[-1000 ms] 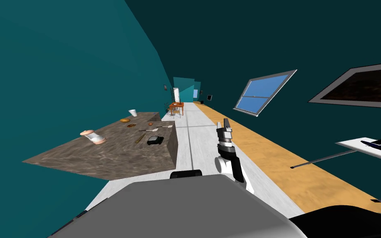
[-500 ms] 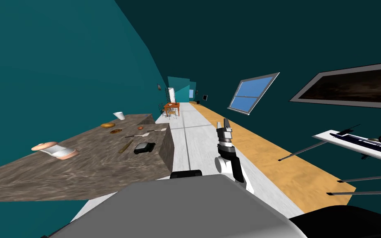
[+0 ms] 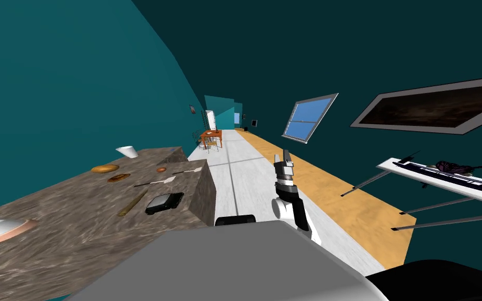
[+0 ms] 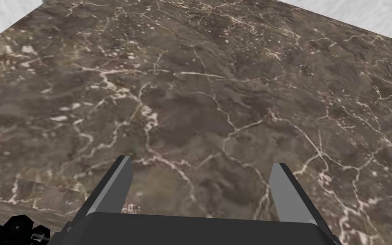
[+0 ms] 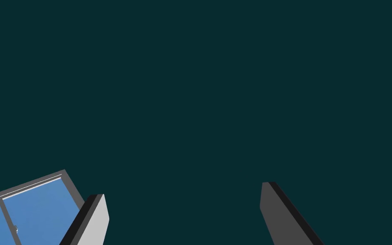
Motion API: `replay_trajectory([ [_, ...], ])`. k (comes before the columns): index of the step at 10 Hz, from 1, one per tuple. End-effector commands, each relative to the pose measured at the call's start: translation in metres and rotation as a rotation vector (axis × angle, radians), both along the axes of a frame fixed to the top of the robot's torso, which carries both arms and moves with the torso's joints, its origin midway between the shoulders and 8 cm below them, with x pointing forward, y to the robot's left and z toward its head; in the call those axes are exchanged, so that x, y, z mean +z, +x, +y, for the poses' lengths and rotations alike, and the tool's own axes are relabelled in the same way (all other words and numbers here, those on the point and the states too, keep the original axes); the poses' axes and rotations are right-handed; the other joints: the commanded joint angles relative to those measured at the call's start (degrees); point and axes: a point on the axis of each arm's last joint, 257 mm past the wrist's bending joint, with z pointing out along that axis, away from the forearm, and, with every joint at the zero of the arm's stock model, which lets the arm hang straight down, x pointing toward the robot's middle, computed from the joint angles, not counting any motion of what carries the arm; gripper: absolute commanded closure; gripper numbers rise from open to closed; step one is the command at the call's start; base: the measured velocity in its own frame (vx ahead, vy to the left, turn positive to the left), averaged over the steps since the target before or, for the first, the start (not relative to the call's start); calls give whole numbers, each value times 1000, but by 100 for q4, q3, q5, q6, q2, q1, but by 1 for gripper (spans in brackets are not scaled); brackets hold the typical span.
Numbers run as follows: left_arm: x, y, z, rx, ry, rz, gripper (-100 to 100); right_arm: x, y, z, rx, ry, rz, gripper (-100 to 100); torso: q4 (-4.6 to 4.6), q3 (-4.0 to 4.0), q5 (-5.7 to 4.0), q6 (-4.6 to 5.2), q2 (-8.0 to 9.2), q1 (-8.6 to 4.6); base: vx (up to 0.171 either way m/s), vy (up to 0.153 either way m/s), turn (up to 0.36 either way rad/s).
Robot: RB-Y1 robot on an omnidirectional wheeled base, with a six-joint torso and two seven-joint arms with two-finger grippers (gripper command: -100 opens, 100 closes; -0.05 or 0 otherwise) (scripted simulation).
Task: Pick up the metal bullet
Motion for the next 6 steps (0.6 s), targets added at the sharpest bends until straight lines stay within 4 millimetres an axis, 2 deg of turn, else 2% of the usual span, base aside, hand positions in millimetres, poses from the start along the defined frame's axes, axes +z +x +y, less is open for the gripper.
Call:
replay_trajectory([
  [1, 6, -1, 1, 1, 6, 6, -100, 0, 0, 0, 0, 0, 0, 0, 0, 0, 0, 0, 0, 0, 48, -5, 27],
  [2, 18, -10, 19, 3, 40, 47, -100, 0, 0, 0, 0, 0, 0, 0, 5, 13, 0, -4, 22, 0, 81, -25, -161],
  [3, 29, -17, 34, 5, 69, 80, -100, 0, 0, 0, 0, 0, 0, 0, 5, 11, -2, 4, 17, -5, 213, -58, -339],
  [6, 37, -23, 45, 9, 90, 107, -100, 0, 0, 0, 0, 0, 0, 0, -7, -18, 2, 6, -32, 7, 185, 14, -160],
])
